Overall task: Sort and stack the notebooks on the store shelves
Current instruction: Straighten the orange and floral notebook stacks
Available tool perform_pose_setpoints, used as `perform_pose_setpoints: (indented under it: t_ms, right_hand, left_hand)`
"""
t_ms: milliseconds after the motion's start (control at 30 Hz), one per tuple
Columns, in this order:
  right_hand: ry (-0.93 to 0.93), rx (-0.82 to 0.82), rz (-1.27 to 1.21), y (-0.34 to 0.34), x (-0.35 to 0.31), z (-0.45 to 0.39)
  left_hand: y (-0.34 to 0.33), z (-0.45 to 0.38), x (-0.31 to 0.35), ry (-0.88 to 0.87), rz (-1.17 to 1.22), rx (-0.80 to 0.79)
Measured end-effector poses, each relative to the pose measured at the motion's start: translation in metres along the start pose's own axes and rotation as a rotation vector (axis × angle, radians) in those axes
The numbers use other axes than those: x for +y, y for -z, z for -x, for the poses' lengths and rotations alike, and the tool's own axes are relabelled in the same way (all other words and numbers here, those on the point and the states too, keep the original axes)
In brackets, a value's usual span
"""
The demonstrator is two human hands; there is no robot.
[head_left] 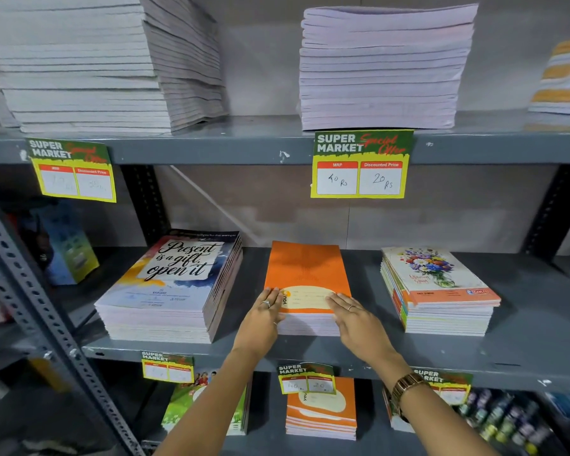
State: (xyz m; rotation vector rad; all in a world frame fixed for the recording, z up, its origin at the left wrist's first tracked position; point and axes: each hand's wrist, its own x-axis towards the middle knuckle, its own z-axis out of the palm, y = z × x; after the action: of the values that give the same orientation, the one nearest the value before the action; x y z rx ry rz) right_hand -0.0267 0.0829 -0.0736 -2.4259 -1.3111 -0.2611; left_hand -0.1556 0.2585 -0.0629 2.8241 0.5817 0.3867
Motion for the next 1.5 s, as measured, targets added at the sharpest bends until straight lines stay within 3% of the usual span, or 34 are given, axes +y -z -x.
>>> perform_pose_setpoints:
  t_ms: [233, 367, 533, 733, 1233, 1500]
  right_hand:
    - [-0.022, -0.012, 0.004, -0.001, -0.002, 0.002]
    - [0.021, -0.022, 0.085, 0.005, 0.000, 0.005]
    - [-0.072, 0.135, 0.139, 0.030, 0.015, 0.016]
    - [-0.175, 0.202, 0.152, 0.065, 0.056, 0.038]
    - [-0.376, 0.112, 0.188, 0.107, 0.152, 0.085]
    - [-0.398, -0.013, 0.149, 0.121, 0.174, 0.078]
  left_hand:
    - [0.006, 0.002, 0.003, 0.017, -0.017, -0.035]
    - [0.007, 0.005, 0.004, -0.042, -0.164, -0.031]
    - [0.004, 0.008, 0.023, -0.106, -0.219, 0.035]
    - [-0.003, -0.007, 0.073, -0.200, -0.146, 0.054]
    - [-0.039, -0.041, 0.201, -0.390, -0.022, -0.024]
    - [-0.052, -0.060, 0.236, -0.336, 0.037, -0.047]
